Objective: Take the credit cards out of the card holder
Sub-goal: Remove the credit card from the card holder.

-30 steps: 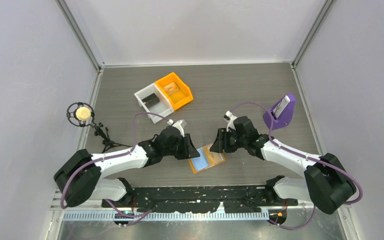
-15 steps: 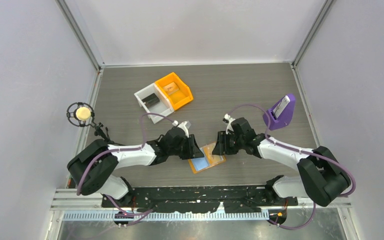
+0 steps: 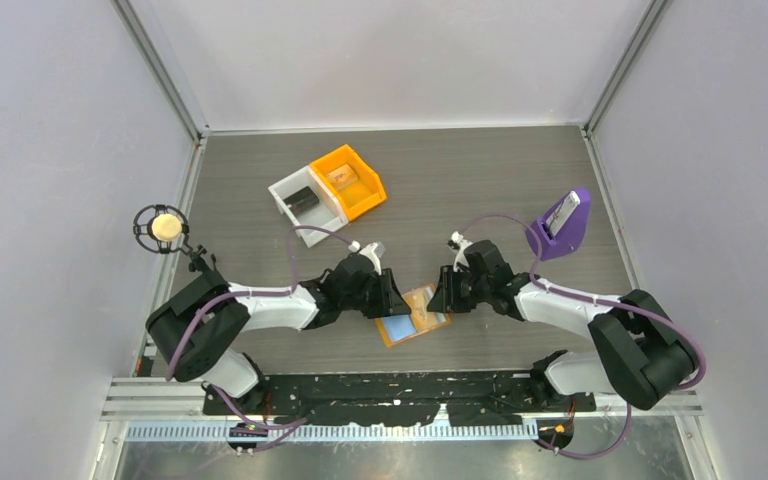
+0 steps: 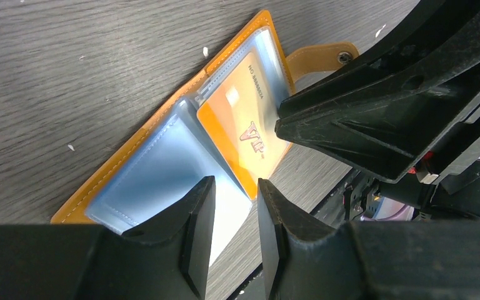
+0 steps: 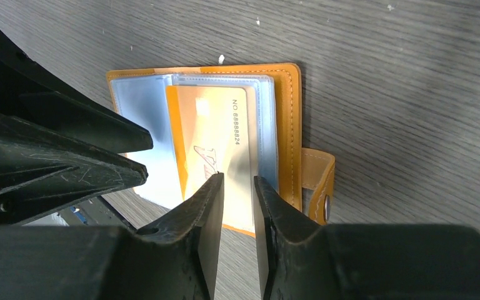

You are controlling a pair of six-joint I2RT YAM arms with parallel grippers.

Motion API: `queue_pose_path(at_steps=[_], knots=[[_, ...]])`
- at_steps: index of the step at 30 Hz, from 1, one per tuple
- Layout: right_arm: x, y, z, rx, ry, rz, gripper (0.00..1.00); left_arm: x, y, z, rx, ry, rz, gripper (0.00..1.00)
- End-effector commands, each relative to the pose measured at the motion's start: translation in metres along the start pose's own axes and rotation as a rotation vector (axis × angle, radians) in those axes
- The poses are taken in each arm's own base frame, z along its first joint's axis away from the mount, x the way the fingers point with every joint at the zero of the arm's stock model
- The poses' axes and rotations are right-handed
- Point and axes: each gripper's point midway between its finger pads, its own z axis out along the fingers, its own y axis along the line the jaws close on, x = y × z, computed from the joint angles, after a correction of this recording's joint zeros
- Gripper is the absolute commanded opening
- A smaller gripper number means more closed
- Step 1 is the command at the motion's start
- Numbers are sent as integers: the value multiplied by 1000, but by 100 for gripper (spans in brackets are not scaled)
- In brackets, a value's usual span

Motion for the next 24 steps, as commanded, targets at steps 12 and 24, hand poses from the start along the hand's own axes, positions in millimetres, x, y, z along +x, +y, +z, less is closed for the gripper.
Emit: queue_pose_path(at_steps=[12,24], knots=[[14,-9,5,6,16,43,27,-13,-1,10,-6,-58,23,34],[17,-9,6,1,21,50,25,-14,-4,17,38,-79,-1,33]])
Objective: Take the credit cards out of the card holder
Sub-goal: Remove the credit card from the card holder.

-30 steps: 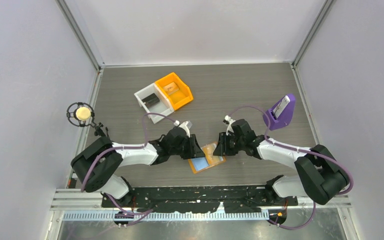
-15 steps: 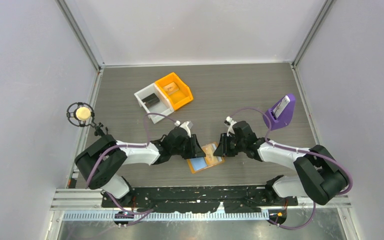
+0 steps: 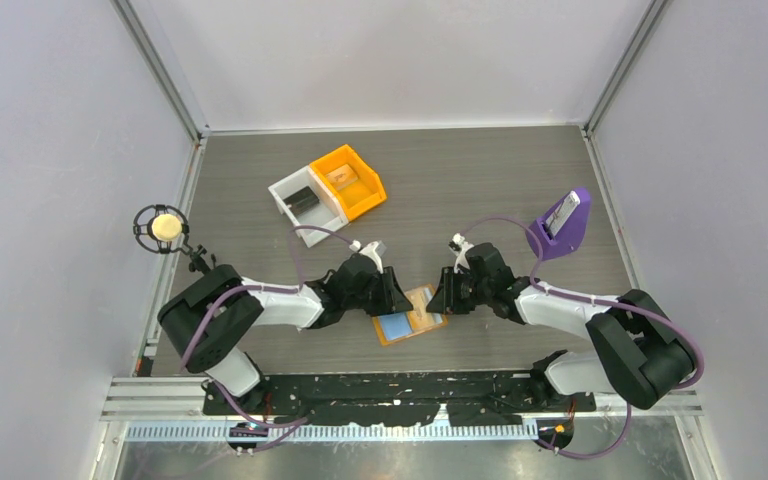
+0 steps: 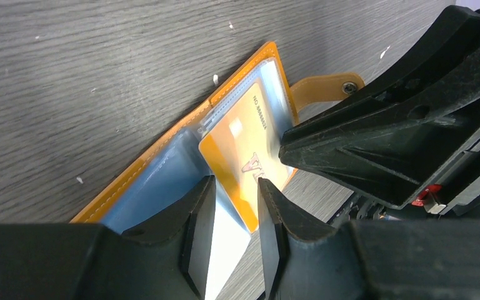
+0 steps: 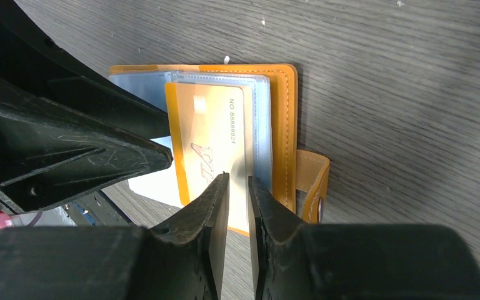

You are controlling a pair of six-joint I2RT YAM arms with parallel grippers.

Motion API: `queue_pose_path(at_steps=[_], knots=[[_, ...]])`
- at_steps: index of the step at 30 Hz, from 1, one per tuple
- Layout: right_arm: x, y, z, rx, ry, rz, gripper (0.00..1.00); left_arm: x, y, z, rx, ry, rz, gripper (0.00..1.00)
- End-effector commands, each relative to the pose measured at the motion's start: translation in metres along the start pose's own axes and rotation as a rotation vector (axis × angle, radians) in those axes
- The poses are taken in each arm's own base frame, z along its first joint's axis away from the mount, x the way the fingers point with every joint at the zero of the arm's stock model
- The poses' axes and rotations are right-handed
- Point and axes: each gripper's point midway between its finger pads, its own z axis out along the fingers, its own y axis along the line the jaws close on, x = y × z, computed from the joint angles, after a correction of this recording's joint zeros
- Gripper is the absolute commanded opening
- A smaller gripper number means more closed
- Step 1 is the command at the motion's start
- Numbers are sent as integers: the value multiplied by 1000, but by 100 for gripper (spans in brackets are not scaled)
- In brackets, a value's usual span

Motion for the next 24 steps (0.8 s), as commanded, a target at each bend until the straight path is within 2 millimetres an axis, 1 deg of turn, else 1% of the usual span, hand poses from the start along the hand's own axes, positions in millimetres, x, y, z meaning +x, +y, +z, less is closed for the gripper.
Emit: queue_pose_path(at_steps=[1,6,8,11,16,17,20,24], knots=[[16,-13,2,37,42,25,25,-7,-12,6,57,-35,-7,33],[16,-12,2,32,44,28,25,-3,-13,7,69,-20,-40,32],[16,-11,1,31,42,28,25,-2,-16,7,86,-13,-53,30],[17,-12,1,33,44,30,24,-2,-21,5,113,-14,-70,23],[14,-9,1,27,42,29,24,-6,-29,-3,143,-25,-76,2],[13,-9,1,27,39,28,24,-6,-29,-4,147,-26,-81,0],[12,-8,1,28,38,27,24,-6,-31,-6,164,-26,-109,0],[13,-16,1,70,41,31,24,-5,-21,-10,149,-24,-154,0]])
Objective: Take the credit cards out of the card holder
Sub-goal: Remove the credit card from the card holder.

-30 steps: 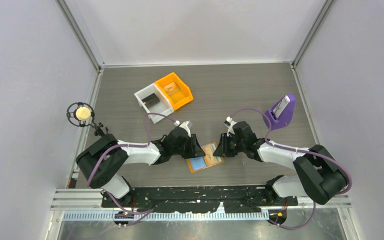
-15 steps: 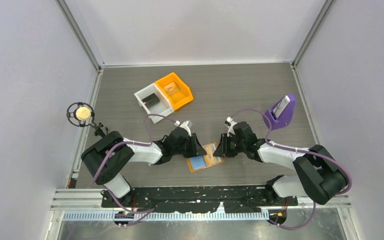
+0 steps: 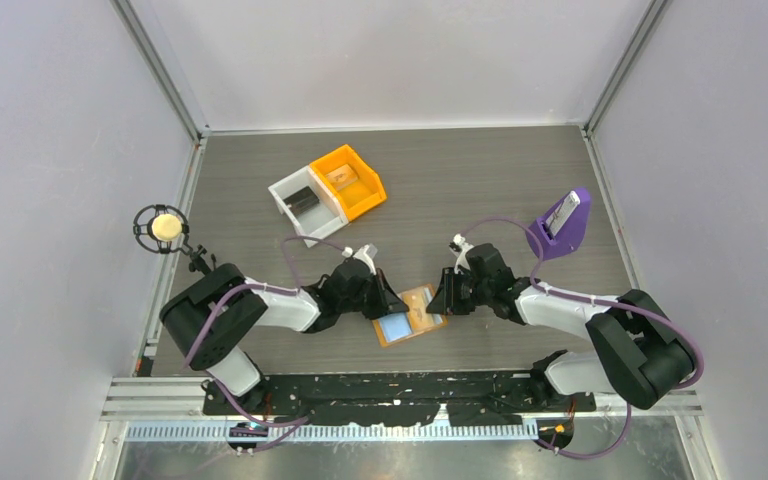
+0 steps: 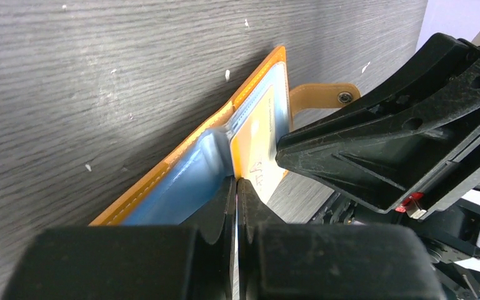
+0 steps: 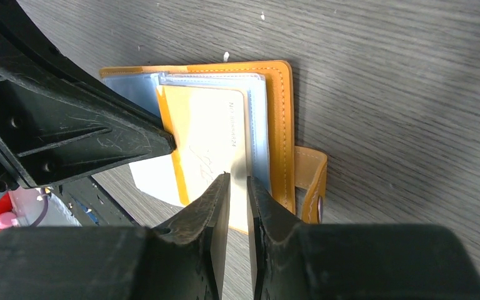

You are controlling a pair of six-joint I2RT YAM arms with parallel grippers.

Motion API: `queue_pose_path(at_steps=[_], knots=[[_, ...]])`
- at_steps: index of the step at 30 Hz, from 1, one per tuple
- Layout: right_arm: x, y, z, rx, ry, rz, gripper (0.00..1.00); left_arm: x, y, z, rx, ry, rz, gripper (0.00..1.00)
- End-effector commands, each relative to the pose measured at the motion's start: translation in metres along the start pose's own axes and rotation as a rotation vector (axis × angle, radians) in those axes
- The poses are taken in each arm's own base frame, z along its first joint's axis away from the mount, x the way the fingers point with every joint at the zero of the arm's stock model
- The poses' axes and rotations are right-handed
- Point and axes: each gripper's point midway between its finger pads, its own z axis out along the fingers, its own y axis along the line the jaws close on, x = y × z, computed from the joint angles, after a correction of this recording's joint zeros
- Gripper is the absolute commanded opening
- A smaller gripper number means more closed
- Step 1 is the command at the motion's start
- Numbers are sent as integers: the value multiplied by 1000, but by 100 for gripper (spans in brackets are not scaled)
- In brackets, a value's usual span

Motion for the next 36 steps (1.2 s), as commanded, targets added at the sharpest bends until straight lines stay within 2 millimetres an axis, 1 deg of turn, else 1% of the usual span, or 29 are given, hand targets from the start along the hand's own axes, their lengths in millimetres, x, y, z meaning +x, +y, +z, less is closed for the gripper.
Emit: queue_pose_path(at_steps=[1,3,5,12,16,19,24,25,28,30,36], knots=[[10,-18,0,89,34,19,24,-4,-18,-13,95,-10,-29,0],[7,-18,0,96,24,17,24,-6,-9,-16,78,-16,-43,0],[4,-17,0,93,16,16,24,-8,-5,-19,80,-18,-59,0],[1,-15,-1,101,23,20,23,-11,-7,-25,117,-23,-80,0],[-5,-7,-4,80,15,16,24,-9,-5,-33,113,-26,-96,0],[-15,8,-8,36,3,-1,25,-8,-4,-39,115,-29,-99,0],[-31,48,-24,-124,-37,-80,33,-9,-10,-46,149,-46,-50,0],[-30,52,-26,-151,-36,-92,36,-10,-12,-48,162,-52,-46,0],[-37,65,-31,-213,-62,-119,39,-9,-13,-52,168,-53,-40,0],[-37,72,-32,-254,-60,-119,41,-7,-10,-55,156,-48,-33,0],[-35,81,-33,-316,-53,-110,47,-3,3,-63,119,-67,-36,0]])
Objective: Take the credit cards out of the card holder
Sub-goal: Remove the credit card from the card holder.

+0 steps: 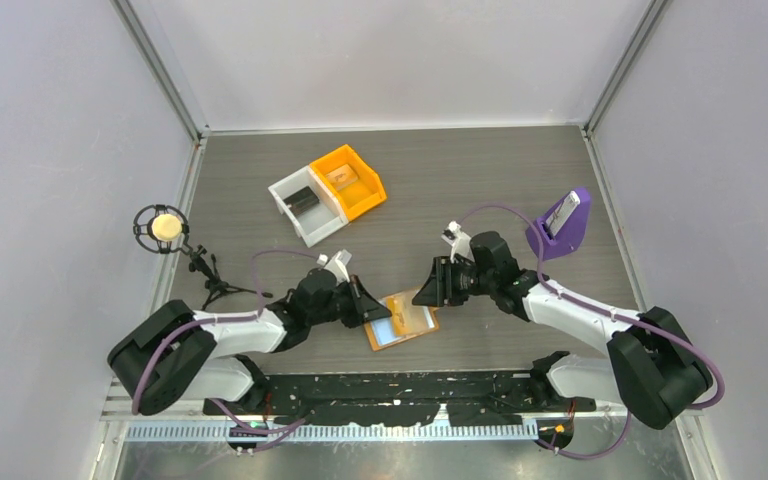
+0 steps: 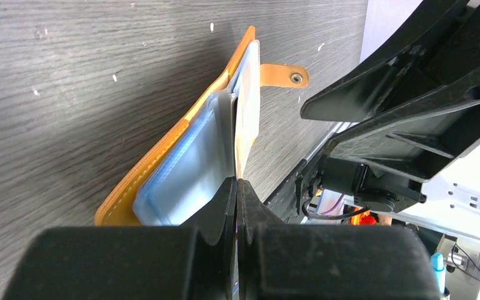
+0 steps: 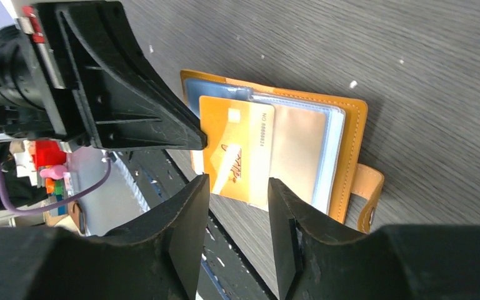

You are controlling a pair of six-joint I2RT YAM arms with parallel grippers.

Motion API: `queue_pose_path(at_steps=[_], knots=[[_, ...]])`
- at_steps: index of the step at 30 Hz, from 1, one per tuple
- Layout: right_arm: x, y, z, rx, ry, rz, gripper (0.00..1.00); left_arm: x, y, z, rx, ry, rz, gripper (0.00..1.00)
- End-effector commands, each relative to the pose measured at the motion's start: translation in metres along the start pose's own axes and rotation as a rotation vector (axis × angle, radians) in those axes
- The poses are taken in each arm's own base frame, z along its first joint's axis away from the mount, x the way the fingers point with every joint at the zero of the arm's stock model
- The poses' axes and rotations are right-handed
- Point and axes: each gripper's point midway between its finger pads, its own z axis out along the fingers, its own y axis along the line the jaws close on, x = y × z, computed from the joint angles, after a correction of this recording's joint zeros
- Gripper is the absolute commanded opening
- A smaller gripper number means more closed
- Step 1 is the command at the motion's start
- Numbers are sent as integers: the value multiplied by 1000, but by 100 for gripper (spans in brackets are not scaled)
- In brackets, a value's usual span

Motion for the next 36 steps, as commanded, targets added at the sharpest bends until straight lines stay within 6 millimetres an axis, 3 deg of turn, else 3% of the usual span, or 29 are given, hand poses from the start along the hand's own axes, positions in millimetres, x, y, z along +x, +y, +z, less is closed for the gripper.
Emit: queue_pose_path(at_steps=[1,11,18,26,32,36], knots=[[-16,24,-2,-109,-41,-42,48,-3,6,-8,-6,-36,24,0],[-16,18,2,-88,-39,-9,50,-7,26,-21,-129,-81,-19,0],[5,-7,15,-27,32,37,46,-7,30,-30,-152,-108,-114,0],[-7,-39,12,166,-28,7,53,-13,24,-37,-175,-118,-92,0],[-13,-32,22,164,-37,-39,57,-13,21,-32,-160,-106,-80,0],[-11,-29,36,160,-12,-51,52,-9,20,-27,-148,-78,-81,0]])
